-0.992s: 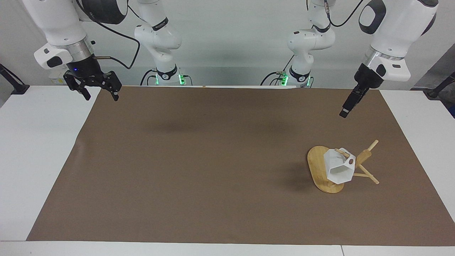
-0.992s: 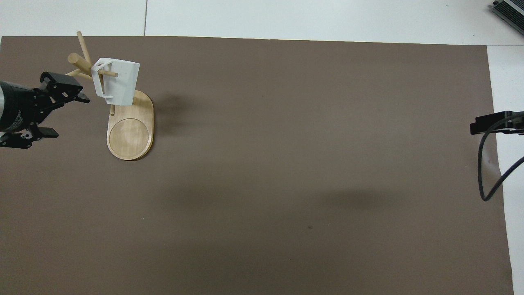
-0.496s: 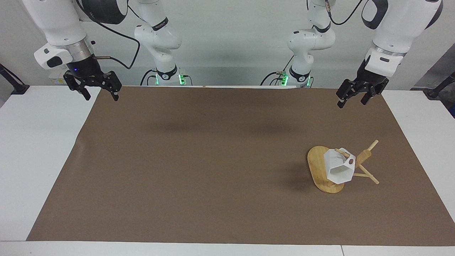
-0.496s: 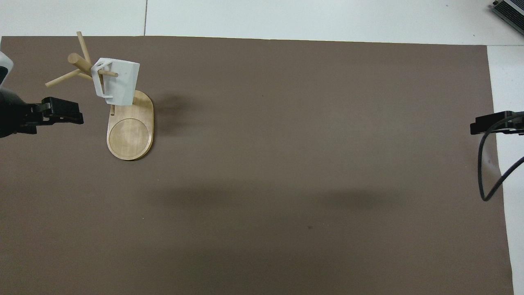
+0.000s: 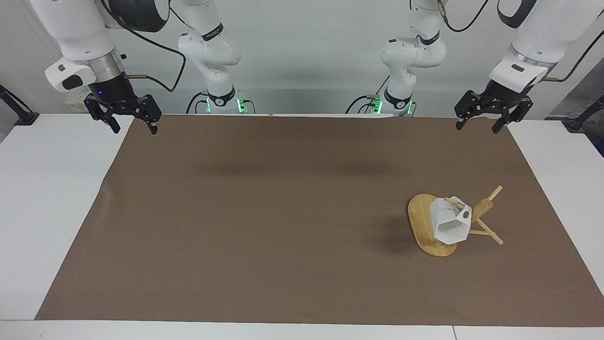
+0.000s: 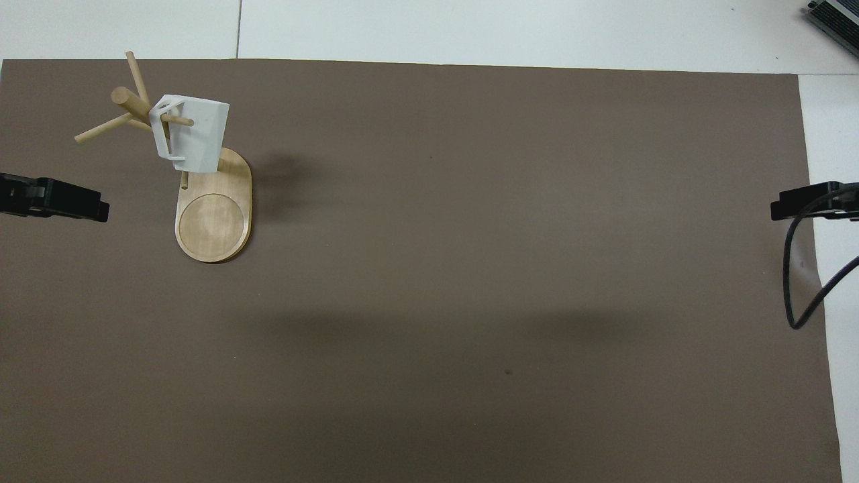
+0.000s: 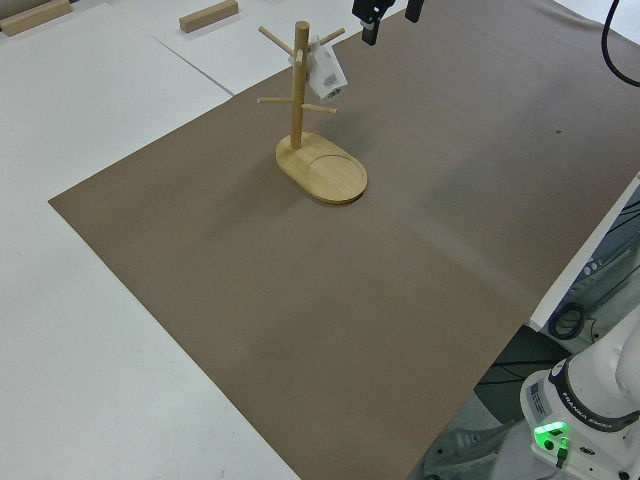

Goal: Hang cup on rack

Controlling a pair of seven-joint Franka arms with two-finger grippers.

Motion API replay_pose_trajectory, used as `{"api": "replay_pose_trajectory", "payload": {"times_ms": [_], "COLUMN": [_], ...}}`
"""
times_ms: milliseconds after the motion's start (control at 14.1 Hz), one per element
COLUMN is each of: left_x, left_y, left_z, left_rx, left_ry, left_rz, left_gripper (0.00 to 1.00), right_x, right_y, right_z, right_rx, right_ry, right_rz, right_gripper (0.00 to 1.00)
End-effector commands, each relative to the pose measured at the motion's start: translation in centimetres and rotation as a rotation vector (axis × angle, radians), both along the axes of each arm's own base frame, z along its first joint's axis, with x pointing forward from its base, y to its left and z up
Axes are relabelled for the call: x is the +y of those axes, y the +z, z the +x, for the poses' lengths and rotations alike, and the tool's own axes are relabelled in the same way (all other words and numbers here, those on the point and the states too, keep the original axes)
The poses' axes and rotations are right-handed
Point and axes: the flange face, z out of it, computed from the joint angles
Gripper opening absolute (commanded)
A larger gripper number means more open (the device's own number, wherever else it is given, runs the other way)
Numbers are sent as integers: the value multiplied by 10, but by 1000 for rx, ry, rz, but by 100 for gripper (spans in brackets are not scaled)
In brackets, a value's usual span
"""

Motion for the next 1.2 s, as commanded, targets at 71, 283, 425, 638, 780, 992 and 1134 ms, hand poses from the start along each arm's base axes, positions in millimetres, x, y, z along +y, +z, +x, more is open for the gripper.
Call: {"api": "replay_pose_trajectory", "payload": {"times_ms": [71,283,425,638,780,992,1134], "left_x": [-9,-12,-11,-3,1,3,3], "left_y": [11,13,15,12,12,13,13], "left_z": [3,-4,-9,-10,-12,-13,-13], "left_rx": [15,28,45,59,70,67,68], "left_ry": [-74,-76,-69,-61,-52,-51,-51], "left_rz": [29,28,30,48,51,57,57], "left_gripper": [100,100,100,100,100,100,100], "right_x": [0,0,0,0,0,0,0], "right_y": [4,4,4,4,4,4,4], "right_z": [-6,-7,-6,-6,-6,-6,-7], "right_rx": [5,5,5,5,5,5,5], "right_ry": [9,8,9,9,9,9,8], "right_rz": [-1,-1,-1,-1,-1,-1,-1], "right_gripper": [100,100,100,100,100,100,100]}}
